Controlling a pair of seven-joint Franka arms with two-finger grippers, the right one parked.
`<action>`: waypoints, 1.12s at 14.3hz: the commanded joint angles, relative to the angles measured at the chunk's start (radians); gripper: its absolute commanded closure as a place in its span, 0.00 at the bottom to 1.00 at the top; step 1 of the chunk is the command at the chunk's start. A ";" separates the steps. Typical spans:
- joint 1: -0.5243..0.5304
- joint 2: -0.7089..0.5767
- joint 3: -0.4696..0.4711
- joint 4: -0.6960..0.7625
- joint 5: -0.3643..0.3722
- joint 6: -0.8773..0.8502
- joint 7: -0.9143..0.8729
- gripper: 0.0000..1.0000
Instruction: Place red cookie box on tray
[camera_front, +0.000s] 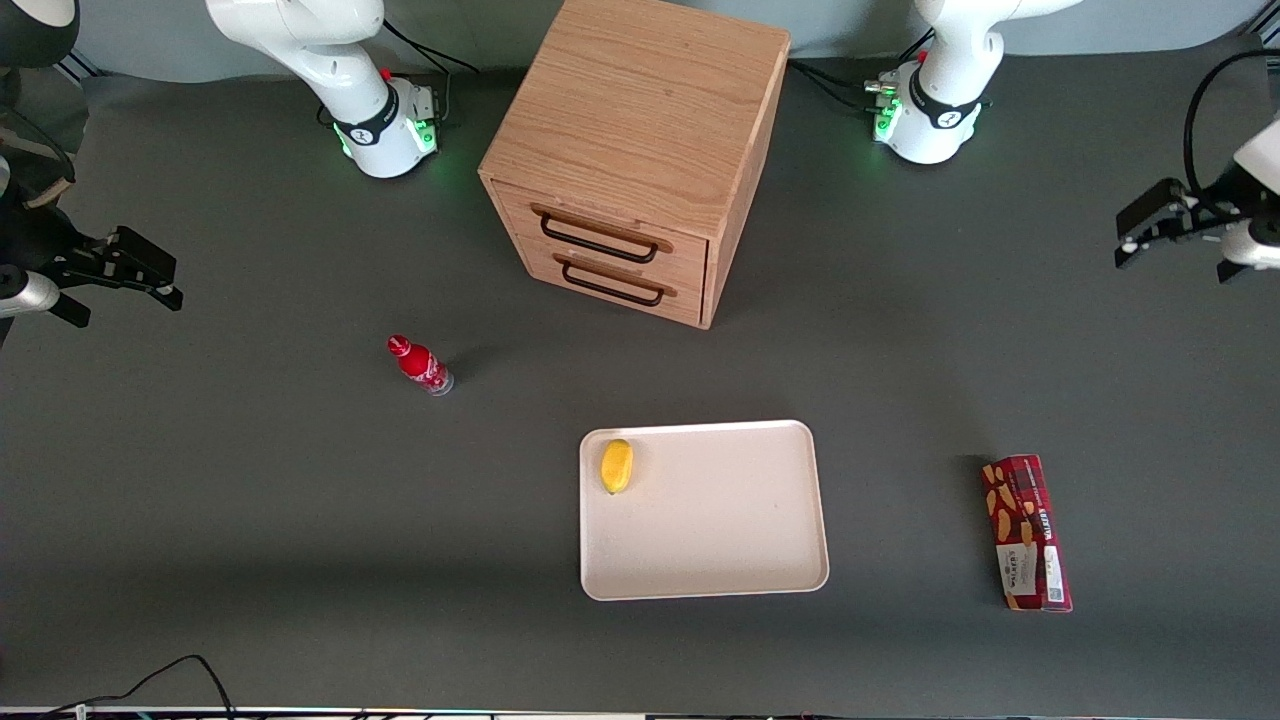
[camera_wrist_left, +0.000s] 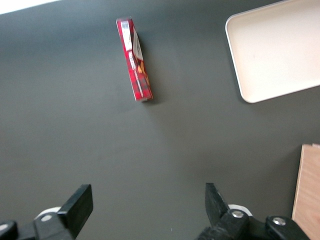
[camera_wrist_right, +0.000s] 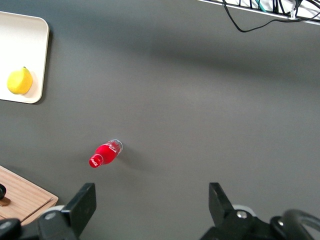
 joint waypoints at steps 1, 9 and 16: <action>0.001 0.269 0.000 0.210 0.003 0.020 0.002 0.00; 0.007 0.671 0.003 0.245 0.060 0.533 -0.045 0.00; 0.003 0.819 0.026 0.239 0.067 0.781 -0.084 0.00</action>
